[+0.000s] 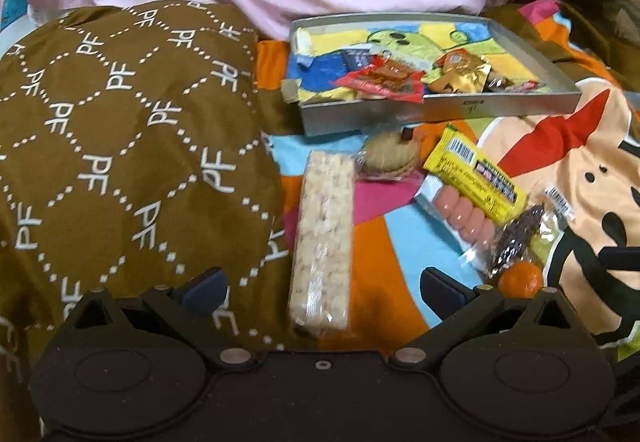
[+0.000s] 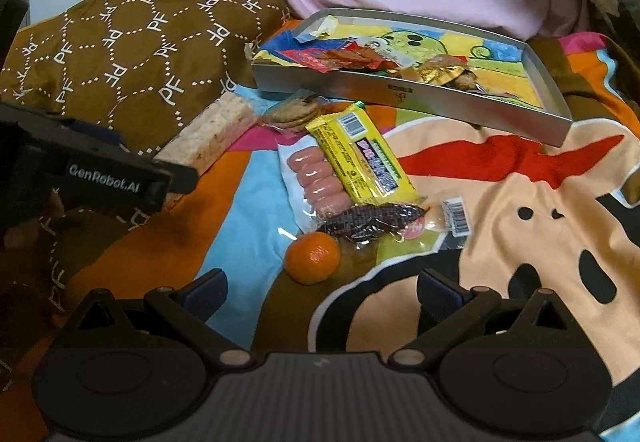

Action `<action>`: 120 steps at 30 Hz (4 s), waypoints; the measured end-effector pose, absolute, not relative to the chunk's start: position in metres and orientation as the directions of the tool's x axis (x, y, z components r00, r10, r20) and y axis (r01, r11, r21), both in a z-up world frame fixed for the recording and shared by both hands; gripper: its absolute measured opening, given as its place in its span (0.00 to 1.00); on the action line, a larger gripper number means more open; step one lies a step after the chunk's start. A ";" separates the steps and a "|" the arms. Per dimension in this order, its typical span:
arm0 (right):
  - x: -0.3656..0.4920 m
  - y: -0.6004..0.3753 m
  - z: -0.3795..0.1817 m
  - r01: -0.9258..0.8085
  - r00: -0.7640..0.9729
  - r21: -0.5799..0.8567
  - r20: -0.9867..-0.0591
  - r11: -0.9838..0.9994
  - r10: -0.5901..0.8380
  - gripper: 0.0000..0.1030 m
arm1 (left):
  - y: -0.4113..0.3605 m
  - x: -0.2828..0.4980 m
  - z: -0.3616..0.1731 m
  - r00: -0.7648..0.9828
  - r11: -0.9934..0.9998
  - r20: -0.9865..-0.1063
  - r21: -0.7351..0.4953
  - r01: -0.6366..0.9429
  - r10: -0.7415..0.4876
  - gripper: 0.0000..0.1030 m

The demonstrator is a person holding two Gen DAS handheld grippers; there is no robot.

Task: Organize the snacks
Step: 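Move the left tool toward the white rice-cake bar while the right tool approaches the mandarin, then close the left tool on the rice-cake bar while the right tool grasps the mandarin, then carry the rice-cake bar with the left tool while the right tool carries the mandarin to the tray, then open the left tool over the tray while the right tool releases the mandarin there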

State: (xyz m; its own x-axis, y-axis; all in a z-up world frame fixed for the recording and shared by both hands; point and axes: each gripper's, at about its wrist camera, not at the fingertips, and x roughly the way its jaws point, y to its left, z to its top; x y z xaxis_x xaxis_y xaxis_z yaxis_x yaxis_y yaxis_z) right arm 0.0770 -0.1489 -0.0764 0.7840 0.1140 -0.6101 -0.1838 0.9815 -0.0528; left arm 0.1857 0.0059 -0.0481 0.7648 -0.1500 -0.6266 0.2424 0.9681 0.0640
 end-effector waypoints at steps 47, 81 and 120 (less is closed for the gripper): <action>0.109 -0.138 -0.097 -0.162 0.774 0.007 -0.620 0.987 0.131 0.38 | 0.006 0.222 -0.070 0.625 0.926 -0.729 -0.032 0.375 -0.278 0.34; 0.089 -0.172 -0.062 -0.128 0.863 -0.041 -0.496 0.991 0.091 0.38 | -0.018 0.207 -0.027 0.552 0.819 -0.607 -0.382 0.428 -0.572 0.34; 0.251 -0.282 -0.013 -0.014 0.920 -0.112 -0.392 0.994 -0.031 0.41 | -0.152 0.408 0.013 0.685 0.929 -0.637 -0.152 0.336 -0.353 0.37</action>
